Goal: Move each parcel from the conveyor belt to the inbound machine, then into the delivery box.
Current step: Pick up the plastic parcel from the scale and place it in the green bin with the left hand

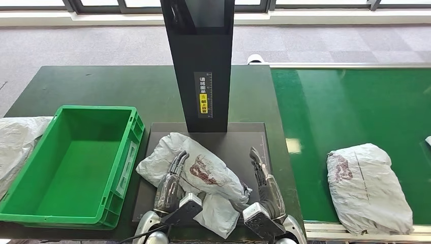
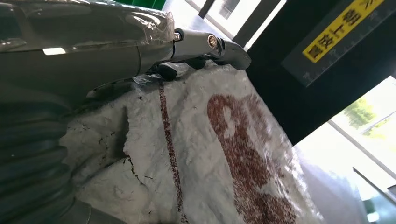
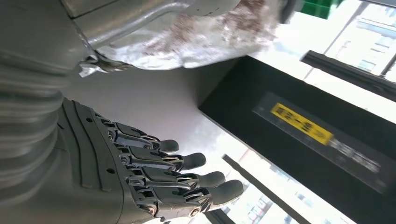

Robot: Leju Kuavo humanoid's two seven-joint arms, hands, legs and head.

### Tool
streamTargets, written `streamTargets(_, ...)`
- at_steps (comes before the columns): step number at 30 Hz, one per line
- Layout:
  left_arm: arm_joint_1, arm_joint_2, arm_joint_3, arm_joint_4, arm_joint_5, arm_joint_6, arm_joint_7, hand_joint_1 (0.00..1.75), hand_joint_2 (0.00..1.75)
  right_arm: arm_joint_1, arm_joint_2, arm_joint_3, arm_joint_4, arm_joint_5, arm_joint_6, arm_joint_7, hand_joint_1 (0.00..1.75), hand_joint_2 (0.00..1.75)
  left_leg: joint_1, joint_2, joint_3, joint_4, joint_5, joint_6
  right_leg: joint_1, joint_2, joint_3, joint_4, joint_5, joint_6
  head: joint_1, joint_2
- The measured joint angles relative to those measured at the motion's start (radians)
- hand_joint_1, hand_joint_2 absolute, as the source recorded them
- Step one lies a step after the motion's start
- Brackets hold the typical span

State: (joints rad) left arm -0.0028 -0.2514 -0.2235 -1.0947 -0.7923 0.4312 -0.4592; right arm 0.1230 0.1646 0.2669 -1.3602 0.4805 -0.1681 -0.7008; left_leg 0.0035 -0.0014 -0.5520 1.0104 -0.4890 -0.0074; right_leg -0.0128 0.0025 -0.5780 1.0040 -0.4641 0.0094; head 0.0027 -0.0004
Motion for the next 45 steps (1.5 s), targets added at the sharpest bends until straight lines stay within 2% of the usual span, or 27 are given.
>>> streamTargets(6,-0.016,-0.002,0.002,0.051,-0.080,-0.015,0.072,0.00,1.75,0.017,-0.049,0.073,-0.120,-0.080,-0.012,-0.001,0.00,1.75,0.000,0.000,0.000,0.000,0.000,0.000,0.000,0.000,0.000,0.000,0.000,0.000,0.000,0.000)
streamTargets(7,-0.019,-0.002,0.002,0.059,-0.099,-0.022,0.087,0.35,1.75,0.017,-0.057,0.085,-0.137,-0.092,-0.011,-0.001,0.00,1.75,0.000,0.000,0.000,0.000,0.000,0.000,0.000,0.000,0.001,0.000,0.000,0.000,0.000,0.000)
streamTargets(10,-0.034,-0.002,0.001,0.090,-0.175,-0.047,0.130,1.66,1.75,0.010,-0.081,0.113,-0.171,-0.122,-0.011,-0.001,0.00,1.75,0.000,-0.001,0.001,0.000,0.000,0.000,0.000,-0.002,0.003,0.000,0.000,0.000,0.000,0.000)
streamTargets(11,-0.040,-0.002,0.000,0.101,-0.197,-0.050,0.138,1.75,1.75,0.005,-0.088,0.120,-0.176,-0.130,-0.012,-0.001,0.00,1.75,0.000,-0.001,0.000,0.000,0.000,0.000,0.000,-0.002,0.004,0.000,0.000,0.000,0.000,0.000)
streamTargets(17,-0.059,-0.003,-0.005,0.141,-0.246,-0.034,0.143,1.75,1.75,-0.019,-0.103,0.140,-0.187,-0.147,-0.013,-0.001,0.00,1.75,0.000,-0.001,0.001,0.000,-0.004,0.002,0.000,-0.002,0.012,-0.001,-0.005,0.000,0.000,0.000)
streamTargets(27,-0.053,-0.002,-0.003,0.117,-0.244,-0.007,0.135,1.75,1.75,-0.019,-0.112,0.140,-0.209,-0.160,-0.014,-0.001,0.00,1.75,0.000,-0.001,0.009,0.000,-0.003,0.001,0.000,-0.002,0.011,0.000,-0.004,-0.001,0.000,0.000)
streamTargets(33,-0.030,-0.002,0.008,0.081,-0.199,0.045,0.078,1.75,1.75,-0.019,-0.113,0.140,-0.214,-0.160,-0.021,-0.001,0.00,1.75,0.000,-0.001,0.008,0.000,-0.003,0.001,0.000,-0.001,0.009,0.000,-0.004,-0.001,0.000,0.000)
streamTargets(45,0.006,-0.002,0.017,0.011,-0.159,0.082,0.036,1.75,1.75,-0.008,-0.116,0.140,-0.227,-0.164,-0.033,-0.001,0.00,1.75,0.000,-0.001,0.006,0.000,-0.003,0.001,0.000,-0.001,0.008,0.000,-0.004,-0.001,0.000,0.000)
